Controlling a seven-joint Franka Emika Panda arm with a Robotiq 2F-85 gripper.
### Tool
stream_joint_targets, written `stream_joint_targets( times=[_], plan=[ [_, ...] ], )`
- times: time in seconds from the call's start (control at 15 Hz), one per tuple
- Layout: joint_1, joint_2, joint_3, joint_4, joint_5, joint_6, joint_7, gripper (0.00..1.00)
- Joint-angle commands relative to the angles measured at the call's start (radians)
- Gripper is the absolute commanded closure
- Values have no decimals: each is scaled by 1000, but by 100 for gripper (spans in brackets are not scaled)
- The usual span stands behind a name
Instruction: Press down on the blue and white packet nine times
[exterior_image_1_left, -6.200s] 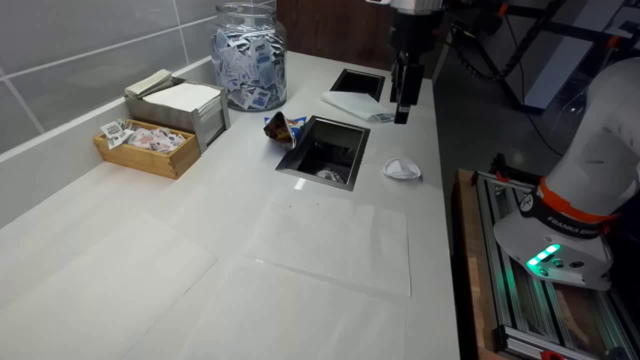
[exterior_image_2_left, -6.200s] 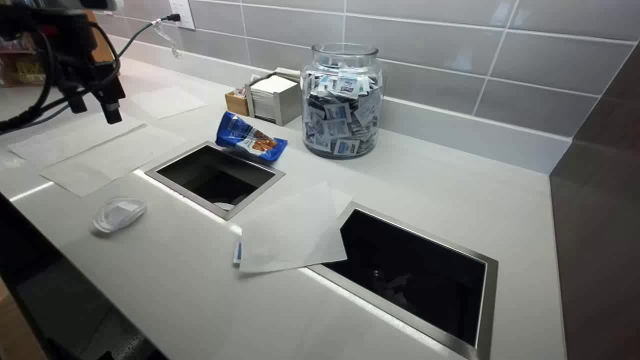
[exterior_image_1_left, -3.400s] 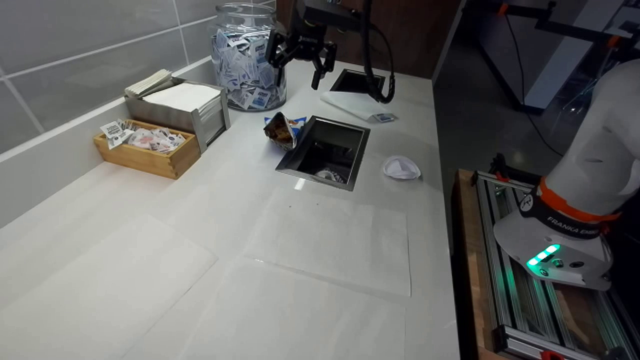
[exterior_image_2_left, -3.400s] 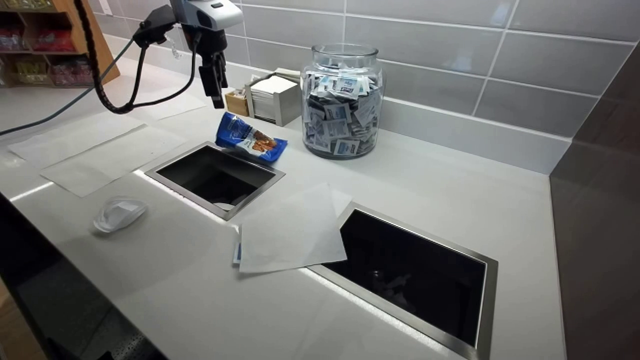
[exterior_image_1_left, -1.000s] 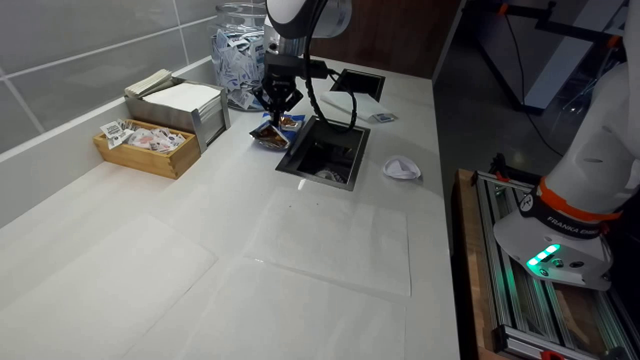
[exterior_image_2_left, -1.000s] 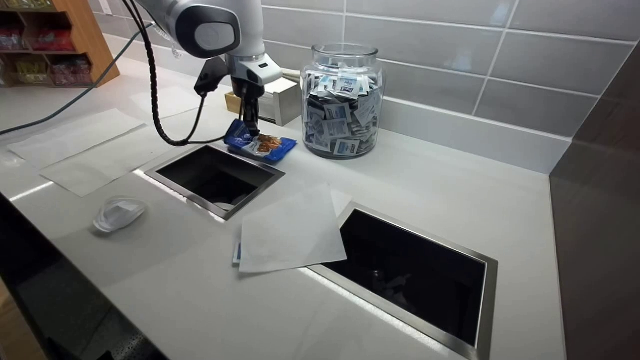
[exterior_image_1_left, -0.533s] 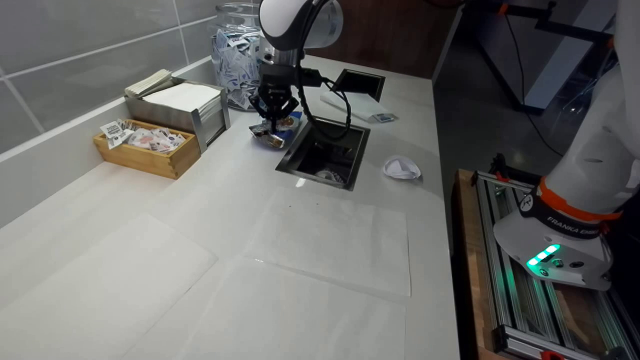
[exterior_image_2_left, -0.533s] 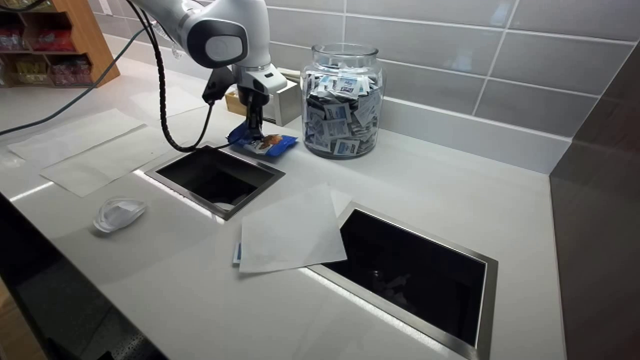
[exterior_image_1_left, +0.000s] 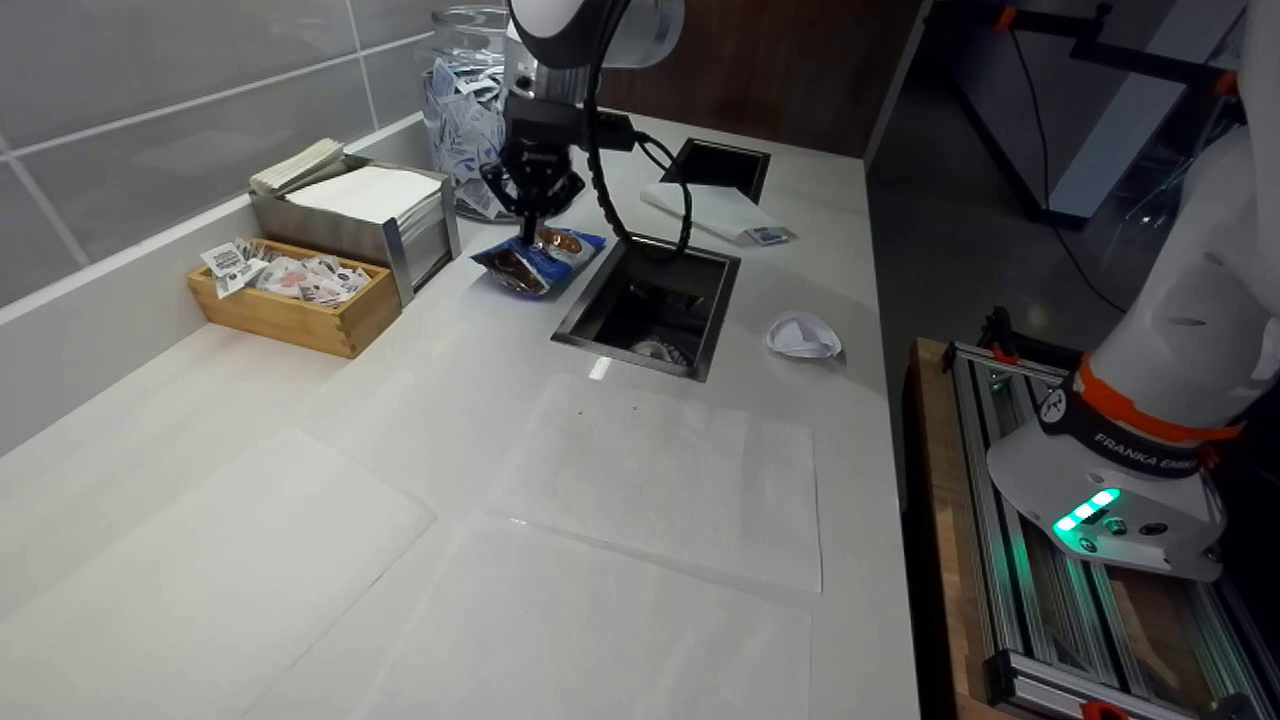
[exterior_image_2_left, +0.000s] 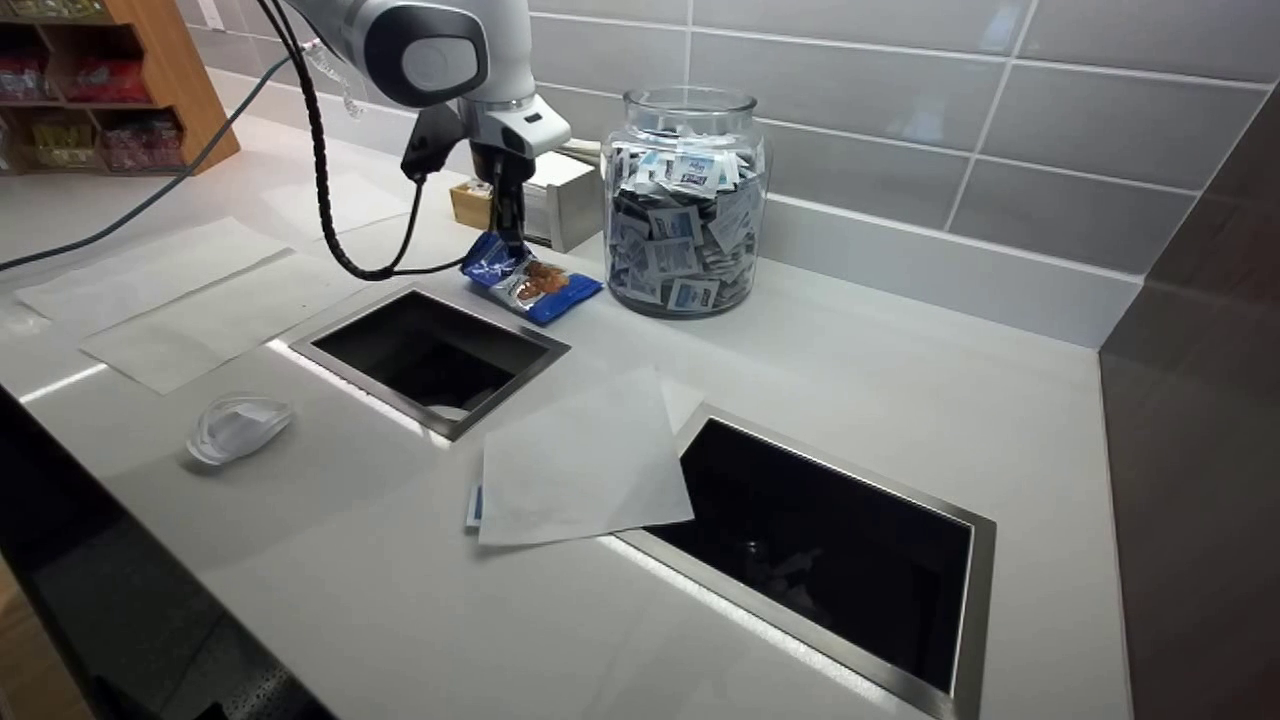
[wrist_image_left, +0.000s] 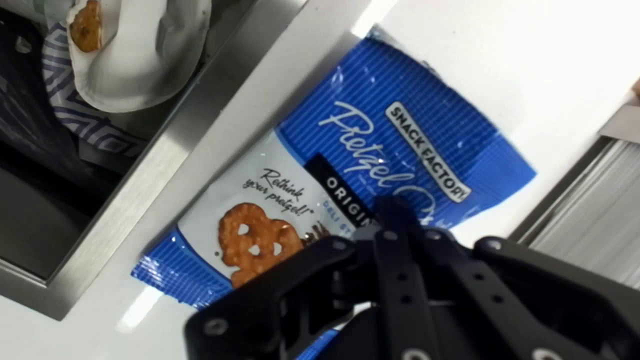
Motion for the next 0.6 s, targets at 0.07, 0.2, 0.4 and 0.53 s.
stream_joint_targets(
  times=[0.07,0.2,0.4,0.53],
  plan=[
    [37,-92,-28,-57,-32,20,23,100],
    [36,-115,-41,-72,-40,31,35,100],
    [23,-116,-60,-84,-38,37,43,100],
    [13,-103,-64,-90,-23,30,39,100]
  ],
)
